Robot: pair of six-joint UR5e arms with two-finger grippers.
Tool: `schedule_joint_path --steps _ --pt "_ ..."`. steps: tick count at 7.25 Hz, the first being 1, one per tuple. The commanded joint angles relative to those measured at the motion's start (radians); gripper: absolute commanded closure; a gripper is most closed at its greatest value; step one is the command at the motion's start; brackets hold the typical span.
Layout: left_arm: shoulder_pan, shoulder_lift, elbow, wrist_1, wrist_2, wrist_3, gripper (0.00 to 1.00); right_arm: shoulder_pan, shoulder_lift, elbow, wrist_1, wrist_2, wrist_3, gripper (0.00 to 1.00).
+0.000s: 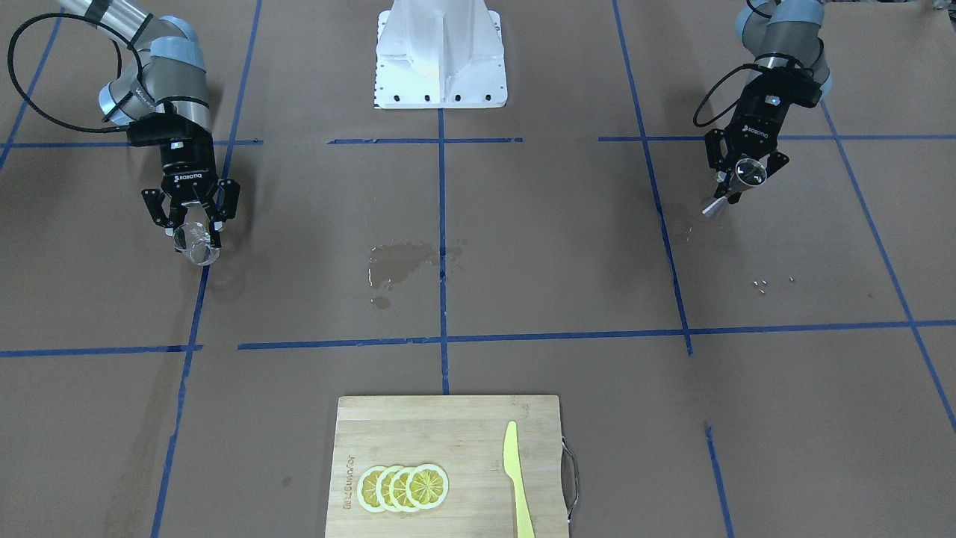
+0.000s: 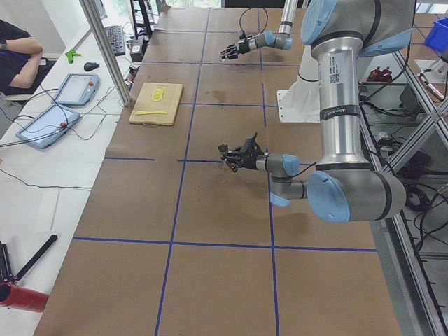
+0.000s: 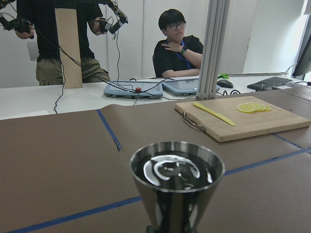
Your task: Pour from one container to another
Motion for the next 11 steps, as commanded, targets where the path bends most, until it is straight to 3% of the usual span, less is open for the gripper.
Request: schedule_joint_path --steps 1,4,11 --pt "0.020 -0.024 0.048 0.001 0.040 -0.006 1.00 0.000 0.000 0.000 0.000 0.000 0.001 1.00" --pt "0.061 -0.073 0.081 0.009 0.124 -0.001 1.00 0.000 0.000 0.002 0.002 -0.002 0.001 1.00" --pt "0.104 -0.093 0.104 0.012 0.130 0.002 1.00 0.000 0.000 0.000 0.002 -0.003 0.001 1.00"
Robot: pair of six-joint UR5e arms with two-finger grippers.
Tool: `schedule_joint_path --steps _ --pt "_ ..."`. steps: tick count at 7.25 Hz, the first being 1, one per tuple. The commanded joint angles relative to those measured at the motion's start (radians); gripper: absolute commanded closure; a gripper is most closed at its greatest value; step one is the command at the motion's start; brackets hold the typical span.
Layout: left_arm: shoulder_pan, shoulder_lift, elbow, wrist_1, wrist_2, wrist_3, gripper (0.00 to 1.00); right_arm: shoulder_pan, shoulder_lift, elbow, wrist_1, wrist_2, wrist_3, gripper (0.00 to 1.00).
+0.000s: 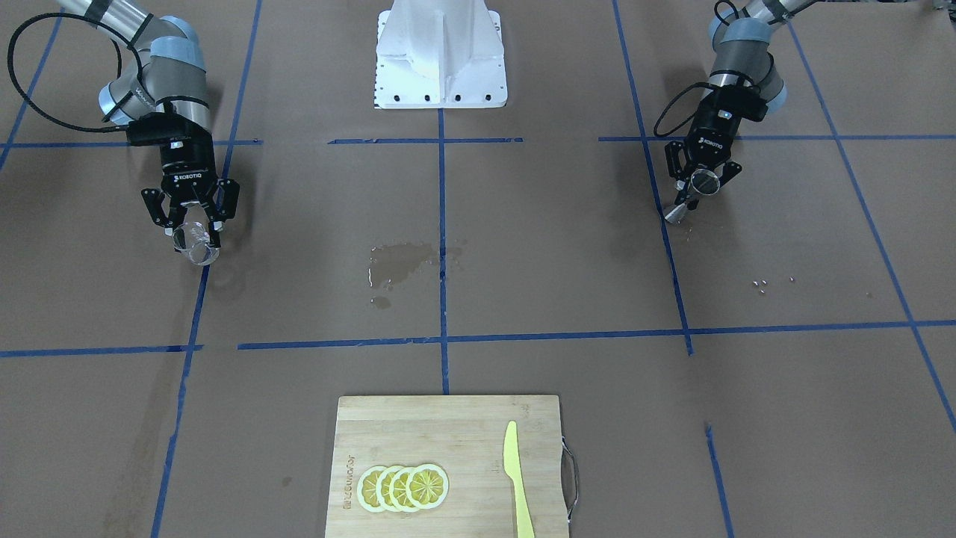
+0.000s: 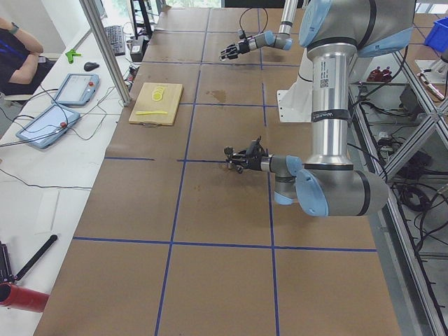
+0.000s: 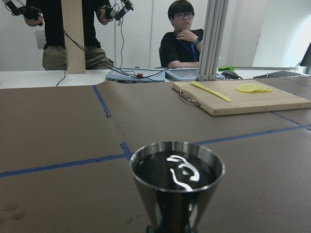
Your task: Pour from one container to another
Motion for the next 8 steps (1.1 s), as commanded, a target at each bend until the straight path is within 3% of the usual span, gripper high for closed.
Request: schedule_joint_path --steps 1,6,8 --pt "0.003 -0.001 0.007 0.001 0.000 0.000 1.00 0.000 0.000 0.000 0.000 0.000 0.000 1.00" --pt "0.003 -0.003 0.017 -0.001 0.002 0.001 1.00 0.000 -0.002 0.000 0.000 0.000 0.000 1.00" --pt "0.003 -0.005 0.013 -0.001 0.002 0.001 0.80 0.000 0.000 0.000 0.000 0.000 0.000 1.00"
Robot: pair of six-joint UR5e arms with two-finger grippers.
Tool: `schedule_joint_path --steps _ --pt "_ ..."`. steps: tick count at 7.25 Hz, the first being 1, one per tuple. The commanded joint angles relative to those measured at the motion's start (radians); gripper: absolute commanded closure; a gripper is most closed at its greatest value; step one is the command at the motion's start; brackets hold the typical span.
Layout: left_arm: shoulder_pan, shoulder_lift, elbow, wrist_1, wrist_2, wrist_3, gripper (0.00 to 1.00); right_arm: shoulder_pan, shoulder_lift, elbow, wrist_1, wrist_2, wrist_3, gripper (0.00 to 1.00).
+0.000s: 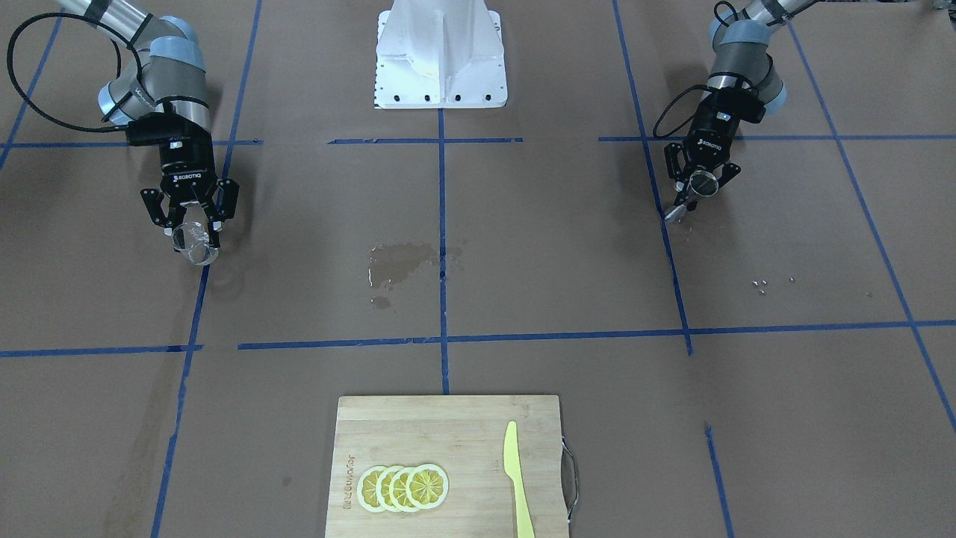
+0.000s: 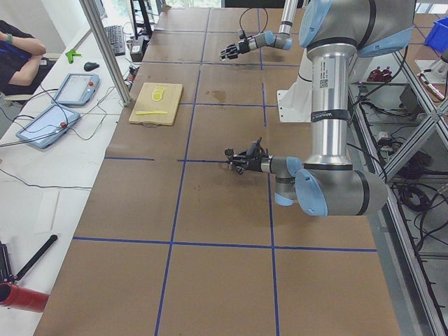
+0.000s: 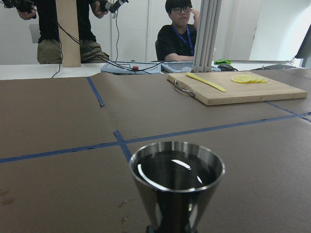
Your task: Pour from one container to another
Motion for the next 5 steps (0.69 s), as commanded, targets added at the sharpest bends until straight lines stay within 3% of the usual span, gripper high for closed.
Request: schedule_joint_path --steps 1,3,5 --pt "0.000 -0.001 -0.005 0.000 0.018 0.001 0.71 0.000 0.000 0.000 0.000 0.000 0.000 1.00" --pt "0.000 -0.001 -0.003 0.000 0.025 0.002 0.55 0.000 0.000 0.000 0.000 0.000 0.000 1.00" --pt "0.000 -0.003 -0.005 0.000 0.025 0.002 0.53 0.000 0.000 0.000 0.002 0.000 0.000 1.00"
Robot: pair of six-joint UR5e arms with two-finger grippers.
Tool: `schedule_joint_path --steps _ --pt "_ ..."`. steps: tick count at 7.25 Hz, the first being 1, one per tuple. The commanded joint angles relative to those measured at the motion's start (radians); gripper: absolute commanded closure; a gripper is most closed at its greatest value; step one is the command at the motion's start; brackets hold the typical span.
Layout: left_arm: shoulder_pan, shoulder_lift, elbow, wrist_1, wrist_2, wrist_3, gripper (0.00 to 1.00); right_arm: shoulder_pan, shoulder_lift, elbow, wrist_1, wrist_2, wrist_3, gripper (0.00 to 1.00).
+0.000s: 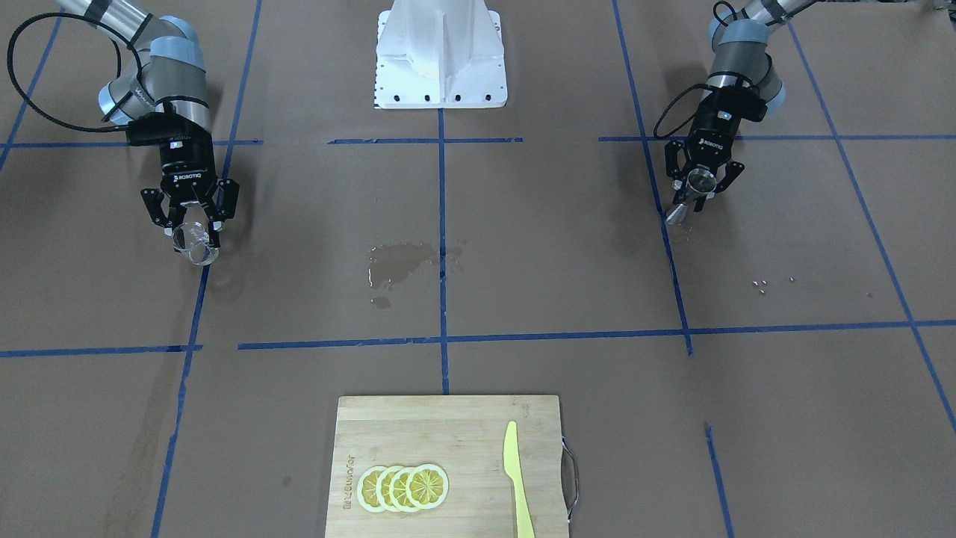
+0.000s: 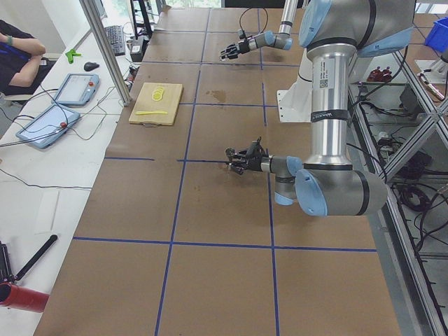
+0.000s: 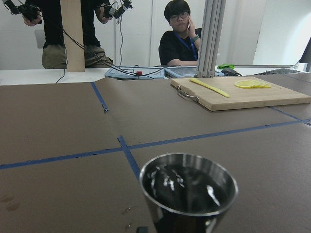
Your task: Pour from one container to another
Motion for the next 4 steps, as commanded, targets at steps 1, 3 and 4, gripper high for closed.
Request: schedule_joint_path --steps 1,3,4 --pt "0.000 -0.001 -0.002 0.000 0.001 0.002 0.43 0.000 0.000 0.000 0.001 0.000 0.000 1.00" --pt "-0.002 0.001 -0.011 -0.012 -0.003 0.043 0.01 0.000 0.000 0.000 0.001 0.000 0.000 1.00" --pt "-0.002 -0.001 -0.026 -0.021 0.016 0.032 0.00 0.000 0.000 0.000 0.001 0.000 0.000 1.00"
